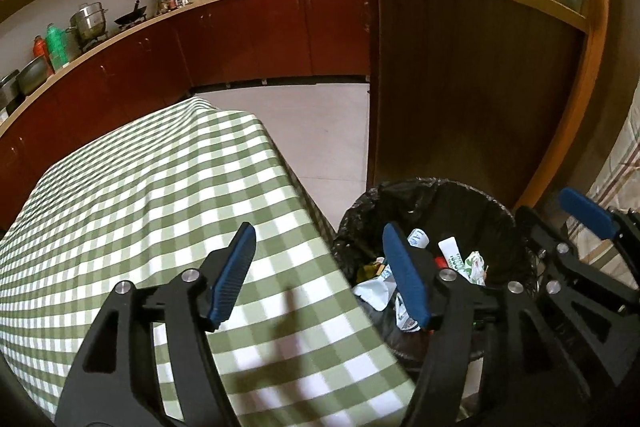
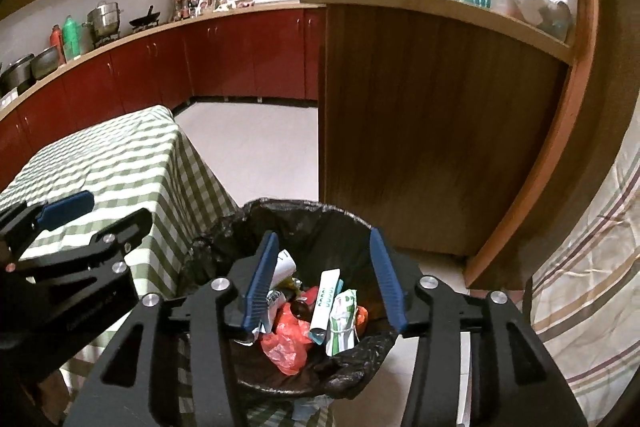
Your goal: Collect trash
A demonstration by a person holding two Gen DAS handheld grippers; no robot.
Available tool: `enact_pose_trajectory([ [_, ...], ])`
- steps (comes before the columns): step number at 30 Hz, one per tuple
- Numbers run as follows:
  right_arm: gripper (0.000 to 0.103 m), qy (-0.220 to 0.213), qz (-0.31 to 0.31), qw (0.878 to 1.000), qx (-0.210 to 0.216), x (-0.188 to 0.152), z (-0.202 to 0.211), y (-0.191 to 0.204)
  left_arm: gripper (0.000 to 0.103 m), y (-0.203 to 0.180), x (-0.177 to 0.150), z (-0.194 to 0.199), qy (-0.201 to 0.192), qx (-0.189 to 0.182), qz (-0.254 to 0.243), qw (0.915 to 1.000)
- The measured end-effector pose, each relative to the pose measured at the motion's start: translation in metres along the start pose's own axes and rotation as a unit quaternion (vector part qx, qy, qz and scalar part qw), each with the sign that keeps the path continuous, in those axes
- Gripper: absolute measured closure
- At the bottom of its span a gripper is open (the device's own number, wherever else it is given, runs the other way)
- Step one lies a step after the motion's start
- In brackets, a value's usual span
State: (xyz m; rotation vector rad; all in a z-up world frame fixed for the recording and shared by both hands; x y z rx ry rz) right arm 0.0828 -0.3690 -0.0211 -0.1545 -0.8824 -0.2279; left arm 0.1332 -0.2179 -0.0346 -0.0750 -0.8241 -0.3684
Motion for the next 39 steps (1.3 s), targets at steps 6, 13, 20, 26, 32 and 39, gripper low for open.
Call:
enact_pose_trajectory([
  [6, 0.049, -0.019, 0.001, 1.0, -0.002, 0.003, 0.023, 0.003, 0.034, 0.016, -0.009, 0.023, -0.01, 0.005, 0.015, 0.9998],
  [13, 0.044, -0.037, 0.009, 0.999, 0.0, 0.002, 0.049, 0.014, 0.029, 0.033, -0.022, 0.059, -0.029, 0.011, 0.028, 0.9991],
  [20, 0.042, -0.044, 0.019, 0.999, 0.005, -0.004, 0.07, 0.023, 0.024, 0.046, -0.038, 0.088, -0.041, 0.015, 0.042, 0.9981],
  [26, 0.041, -0.053, 0.019, 0.998, 0.004, -0.01, 0.085, 0.026, 0.024, 0.055, -0.045, 0.102, -0.048, 0.022, 0.053, 0.9972],
  [32, 0.041, -0.057, 0.021, 0.998, 0.0, -0.012, 0.09, 0.026, 0.024, 0.057, -0.047, 0.11, -0.055, 0.022, 0.054, 0.9968],
  [39, 0.04, -0.058, 0.022, 0.998, 0.001, -0.013, 0.091, 0.026, 0.024, 0.059, -0.047, 0.114, -0.057, 0.021, 0.055, 0.9966],
])
Point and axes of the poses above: each gripper's, at about its wrist camera, not at the fingertips, and z roughly against the way its jaws point, y to its left, x to its top, the point moved 2 cm from there along -z, roughly the way its jaws point, and after that the axes turned 2 degrees about -x, right-handed, at the moved point
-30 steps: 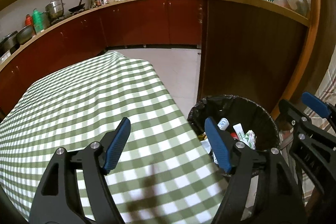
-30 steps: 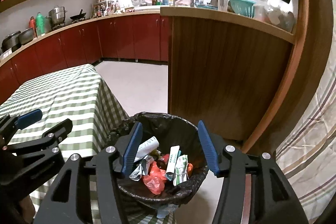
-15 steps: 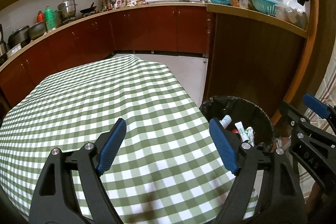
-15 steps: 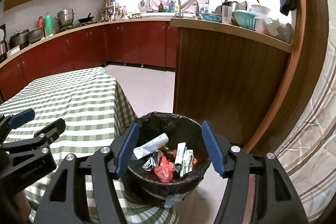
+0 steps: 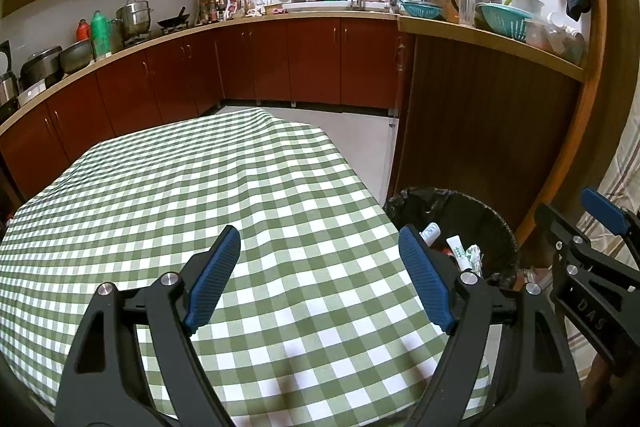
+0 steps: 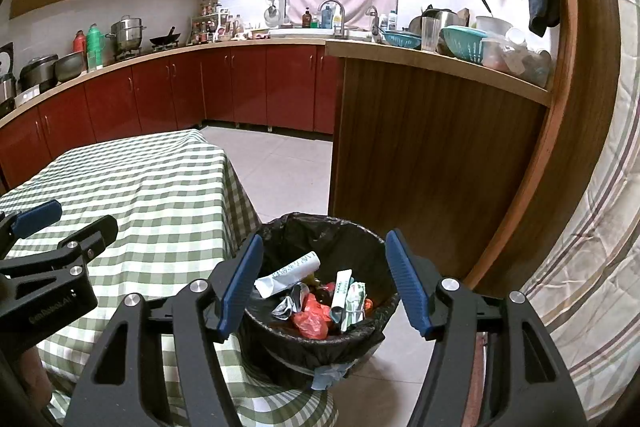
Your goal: Collect trash
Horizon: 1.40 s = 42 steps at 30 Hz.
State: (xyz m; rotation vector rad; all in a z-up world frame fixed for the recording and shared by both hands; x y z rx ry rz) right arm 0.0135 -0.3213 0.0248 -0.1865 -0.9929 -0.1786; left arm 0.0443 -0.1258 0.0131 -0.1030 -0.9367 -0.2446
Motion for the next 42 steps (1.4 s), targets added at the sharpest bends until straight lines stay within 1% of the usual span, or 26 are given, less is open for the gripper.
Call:
enact_pose_trajectory([
  [23, 0.04, -0.001, 0.0, 1.0, -0.001, -0.0007, 0.0027, 0.0018, 0.024, 0.0034, -0.0003, 0.001, 0.001, 0.001, 0.003, 1.0],
  [42, 0.04, -0.001, 0.001, 1.0, -0.001, -0.0011, 0.0026, 0.0027, 0.023, 0.0016, 0.0006, -0.0004, -0.004, 0.008, 0.006, 0.9999],
])
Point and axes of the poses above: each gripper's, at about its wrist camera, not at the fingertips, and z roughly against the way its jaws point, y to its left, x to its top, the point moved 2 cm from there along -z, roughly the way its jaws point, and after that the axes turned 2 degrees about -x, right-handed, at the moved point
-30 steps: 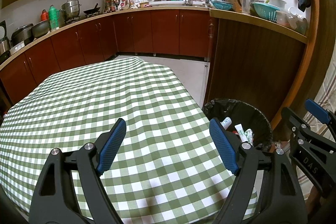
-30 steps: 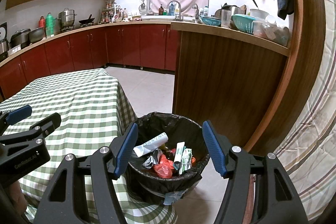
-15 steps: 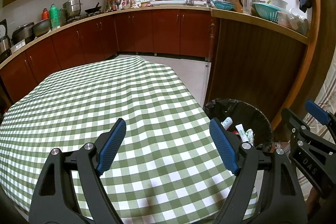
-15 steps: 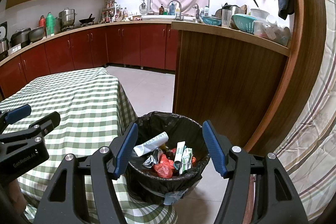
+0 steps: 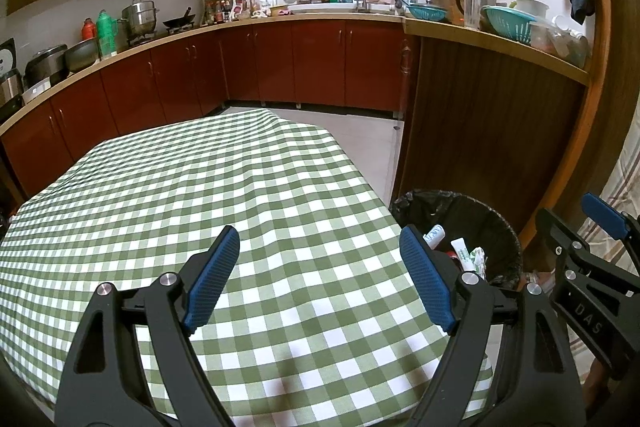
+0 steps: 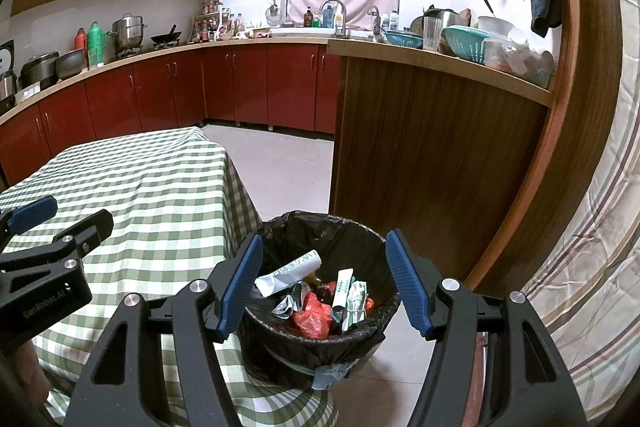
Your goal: Collect trash
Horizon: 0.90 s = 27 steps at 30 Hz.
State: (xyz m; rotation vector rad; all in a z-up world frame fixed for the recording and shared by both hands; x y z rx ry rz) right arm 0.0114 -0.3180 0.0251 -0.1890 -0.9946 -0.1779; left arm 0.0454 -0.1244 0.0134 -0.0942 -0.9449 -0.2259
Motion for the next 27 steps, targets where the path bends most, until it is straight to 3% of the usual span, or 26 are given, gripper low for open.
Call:
enact_pose_trajectory([
  [15, 0.04, 0.0, 0.001, 1.0, -0.001, 0.0, -0.0002, 0.0006, 0.022, 0.0, -0.001, -0.0003, 0.002, -0.004, 0.001, 1.0],
  [17, 0.04, 0.0, 0.001, 1.0, -0.001, 0.0, -0.0001, 0.0008, 0.017, 0.0007, -0.0011, -0.0002, 0.002, -0.004, 0.002, 1.0],
  [27, 0.04, 0.001, 0.002, 1.0, 0.0, -0.0004, -0.0005, 0.0017, 0.012, -0.0009, -0.0013, 0.0044, -0.005, -0.008, -0.005, 0.9999],
])
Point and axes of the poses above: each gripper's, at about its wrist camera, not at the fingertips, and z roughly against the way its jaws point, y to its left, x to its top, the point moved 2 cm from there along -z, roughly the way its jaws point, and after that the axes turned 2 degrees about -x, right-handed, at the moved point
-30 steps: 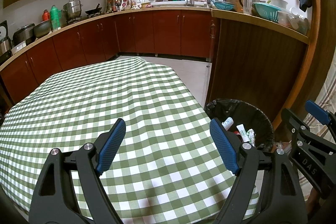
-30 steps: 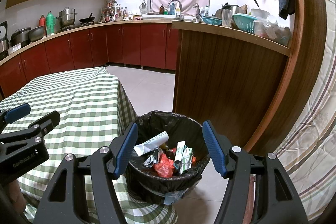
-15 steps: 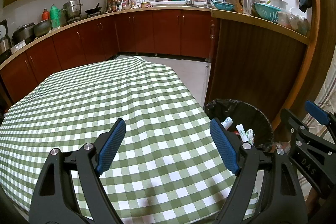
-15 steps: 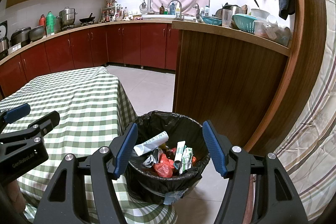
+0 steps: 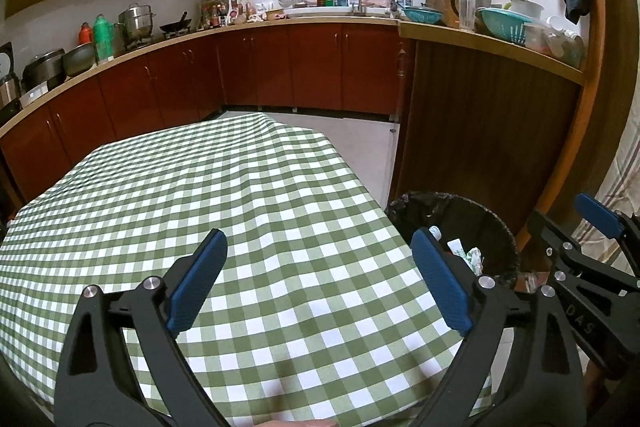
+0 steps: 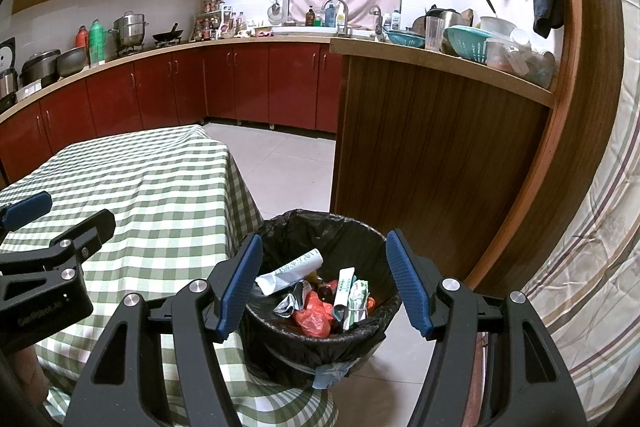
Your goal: Collect trash
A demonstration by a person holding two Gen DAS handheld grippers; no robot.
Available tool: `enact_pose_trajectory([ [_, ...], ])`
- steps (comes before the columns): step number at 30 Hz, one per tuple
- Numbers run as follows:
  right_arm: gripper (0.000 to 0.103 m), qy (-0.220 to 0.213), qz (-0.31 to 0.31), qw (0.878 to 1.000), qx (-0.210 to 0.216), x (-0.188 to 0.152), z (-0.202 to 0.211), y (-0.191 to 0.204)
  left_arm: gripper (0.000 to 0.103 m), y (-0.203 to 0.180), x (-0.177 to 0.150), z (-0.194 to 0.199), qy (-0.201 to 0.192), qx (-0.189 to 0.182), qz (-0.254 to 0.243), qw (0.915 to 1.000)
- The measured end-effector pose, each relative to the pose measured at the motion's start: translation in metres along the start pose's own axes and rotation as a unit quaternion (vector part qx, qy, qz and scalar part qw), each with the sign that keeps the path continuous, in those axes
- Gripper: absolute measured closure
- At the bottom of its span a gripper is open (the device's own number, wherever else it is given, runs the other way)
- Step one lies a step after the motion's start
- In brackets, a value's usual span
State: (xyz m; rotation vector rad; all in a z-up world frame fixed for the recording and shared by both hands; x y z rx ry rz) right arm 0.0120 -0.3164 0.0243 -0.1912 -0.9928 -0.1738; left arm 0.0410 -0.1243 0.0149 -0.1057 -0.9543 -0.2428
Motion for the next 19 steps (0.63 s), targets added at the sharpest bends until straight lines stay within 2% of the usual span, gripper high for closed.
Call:
enact_pose_trajectory([
  [5, 0.039, 0.0, -0.001, 1.0, 0.0, 0.0, 0.0, 0.0, 0.005, 0.0, -0.002, -0.002, 0.007, -0.002, -0.001, 1.0],
  [12, 0.039, 0.0, 0.002, 1.0, 0.002, -0.002, 0.001, 0.003, 0.005, 0.005, -0.003, -0.006, 0.015, 0.004, 0.003, 0.9999],
  [19, 0.033, 0.001, 0.011, 1.0, 0.005, -0.005, -0.002, 0.011, 0.005, 0.023, -0.005, -0.011, 0.033, 0.008, 0.017, 0.9993],
])
Point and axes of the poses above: each gripper's, at about its wrist camera, not at the fingertips, and z roughly against the way its jaws point, y to its left, x to its top, the point moved 2 cm from there along -z, roughly the way its jaws point, and after that the axes turned 2 degrees about -x, right-handed, at the moved point
